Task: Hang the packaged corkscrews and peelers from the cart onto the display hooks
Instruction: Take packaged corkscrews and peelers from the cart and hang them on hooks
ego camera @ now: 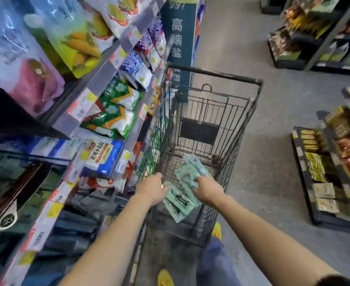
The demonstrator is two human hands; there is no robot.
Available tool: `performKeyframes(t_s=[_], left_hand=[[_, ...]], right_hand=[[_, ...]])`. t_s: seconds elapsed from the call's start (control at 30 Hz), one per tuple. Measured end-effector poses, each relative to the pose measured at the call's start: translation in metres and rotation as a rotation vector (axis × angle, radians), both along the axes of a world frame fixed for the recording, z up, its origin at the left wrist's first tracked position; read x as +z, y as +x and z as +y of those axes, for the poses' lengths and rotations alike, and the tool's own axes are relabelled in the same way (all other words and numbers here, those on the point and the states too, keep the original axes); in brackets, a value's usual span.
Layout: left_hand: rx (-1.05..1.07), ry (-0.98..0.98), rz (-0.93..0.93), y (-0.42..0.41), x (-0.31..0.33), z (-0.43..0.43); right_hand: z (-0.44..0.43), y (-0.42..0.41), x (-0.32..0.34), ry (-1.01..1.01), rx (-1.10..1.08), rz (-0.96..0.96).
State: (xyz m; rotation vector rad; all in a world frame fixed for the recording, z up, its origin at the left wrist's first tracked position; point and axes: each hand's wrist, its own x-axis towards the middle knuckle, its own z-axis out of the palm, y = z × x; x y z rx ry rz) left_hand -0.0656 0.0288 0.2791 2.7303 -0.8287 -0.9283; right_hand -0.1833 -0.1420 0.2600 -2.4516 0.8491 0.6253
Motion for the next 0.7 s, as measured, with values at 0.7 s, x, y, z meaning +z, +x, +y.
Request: performKeyframes(t_s=[0.7], left_hand=[[0.676, 0.223, 0.399, 0.024, -0.213, -0.068]], right_hand=[[-0.085, 0.124, -0.216, 0.292, 0.293, 0.379]])
